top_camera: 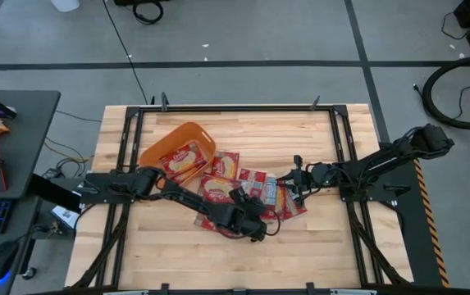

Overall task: Sort popcorn bags into baskets
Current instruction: Put the red popcorn bag into the orange bin

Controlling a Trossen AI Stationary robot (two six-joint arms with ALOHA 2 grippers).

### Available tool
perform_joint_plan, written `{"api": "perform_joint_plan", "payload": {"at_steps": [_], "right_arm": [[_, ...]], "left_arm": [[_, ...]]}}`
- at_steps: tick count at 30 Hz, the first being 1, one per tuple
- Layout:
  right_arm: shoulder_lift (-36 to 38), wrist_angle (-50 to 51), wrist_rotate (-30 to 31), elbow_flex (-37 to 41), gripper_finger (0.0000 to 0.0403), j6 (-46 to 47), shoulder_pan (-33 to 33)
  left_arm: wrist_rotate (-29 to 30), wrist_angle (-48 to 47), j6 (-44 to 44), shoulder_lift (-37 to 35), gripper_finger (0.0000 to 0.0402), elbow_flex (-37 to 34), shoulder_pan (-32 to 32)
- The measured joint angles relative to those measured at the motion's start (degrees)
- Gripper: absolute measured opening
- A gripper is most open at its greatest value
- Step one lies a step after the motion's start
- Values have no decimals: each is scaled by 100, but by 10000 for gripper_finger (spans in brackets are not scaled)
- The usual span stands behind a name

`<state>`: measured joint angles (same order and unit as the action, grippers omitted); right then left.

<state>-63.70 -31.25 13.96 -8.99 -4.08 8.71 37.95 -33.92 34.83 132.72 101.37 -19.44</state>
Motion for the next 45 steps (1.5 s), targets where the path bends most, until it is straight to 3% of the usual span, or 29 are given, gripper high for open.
{"api": "perform_joint_plan", "payload": {"at_steps": [6,9,23,38,45], "right_arm": [[11,-24,-9,0,76,70,0],[11,-20,-48,0,76,107,5],[11,-86,-52,0,76,-140,11],[11,-134,-60,0,76,-164,12],[11,-152,-866,0,81,-811,376]], "left_arm": [[-399,-89,-72,40,228,0,96],[-409,-184,-100,42,207,0,96],[-720,-612,-219,58,9,136,97],[-682,-3240,-68,38,2,2273,229],[-1104,-3329,-121,25,2,2469,265]]}}
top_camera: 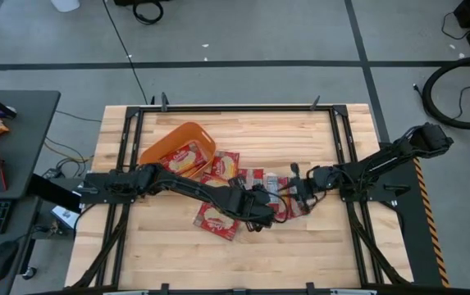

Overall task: Sort popcorn bags into baskets
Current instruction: Put the red popcorn bag into the orange bin

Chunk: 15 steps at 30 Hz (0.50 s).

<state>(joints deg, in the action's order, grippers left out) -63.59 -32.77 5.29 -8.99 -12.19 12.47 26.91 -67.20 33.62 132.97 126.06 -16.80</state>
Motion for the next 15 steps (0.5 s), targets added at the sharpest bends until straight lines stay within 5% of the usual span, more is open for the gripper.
{"api": "perform_joint_plan", "payload": {"at_steps": [6,15], "right_arm": [[-64,3,971,-39,129,-156,627],[-381,21,1905,-325,210,-142,923]], "left_arm": [[-162,299,-199,229,41,2,-93],[-124,745,-283,829,189,6,-149]]}}
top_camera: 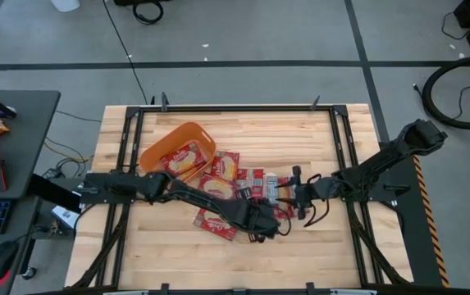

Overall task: Sort popcorn bags into baskets
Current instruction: Put the red popcorn bag into the orange bin

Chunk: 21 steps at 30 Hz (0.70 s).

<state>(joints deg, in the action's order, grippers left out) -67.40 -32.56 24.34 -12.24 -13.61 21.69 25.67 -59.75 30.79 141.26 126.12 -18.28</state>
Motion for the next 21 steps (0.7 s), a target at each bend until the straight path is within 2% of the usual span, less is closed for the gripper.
{"api": "perform_joint_plan", "payload": {"at_steps": [2,5,11,16,21], "right_arm": [[-4,18,6,1,218,8,-1],[3,5,6,1,223,57,-9],[-14,-44,6,-3,219,12,-13],[-4,-68,-18,1,217,11,-15],[0,-85,-46,0,217,173,-7]], "left_arm": [[143,-165,-12,46,213,-12,0],[316,-261,-175,166,228,-11,-24],[317,-641,-701,384,217,-10,-35],[455,-604,-881,460,174,0,-9],[557,-614,-674,489,87,-6,5]]}}
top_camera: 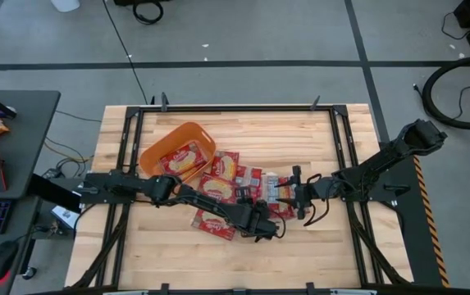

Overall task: Sort popcorn bags into baskets
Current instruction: Put the red popcorn bag into the orange bin

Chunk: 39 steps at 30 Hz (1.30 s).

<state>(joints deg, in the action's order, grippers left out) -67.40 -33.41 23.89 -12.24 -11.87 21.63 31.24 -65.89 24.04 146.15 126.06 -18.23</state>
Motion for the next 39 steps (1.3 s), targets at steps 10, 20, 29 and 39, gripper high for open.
{"api": "perform_joint_plan", "payload": {"at_steps": [10,20,29,39], "right_arm": [[-9,85,-677,1,217,-260,2],[-810,-349,-267,-1,220,-907,289],[-1801,-552,288,-437,214,-1409,333],[-2310,-577,763,-589,124,-1536,343]], "left_arm": [[-198,-47,124,-9,5,261,-75],[-214,66,130,-37,2,885,-132],[-102,672,-91,-76,1,892,-134],[-306,991,-228,-76,16,892,-222]]}}
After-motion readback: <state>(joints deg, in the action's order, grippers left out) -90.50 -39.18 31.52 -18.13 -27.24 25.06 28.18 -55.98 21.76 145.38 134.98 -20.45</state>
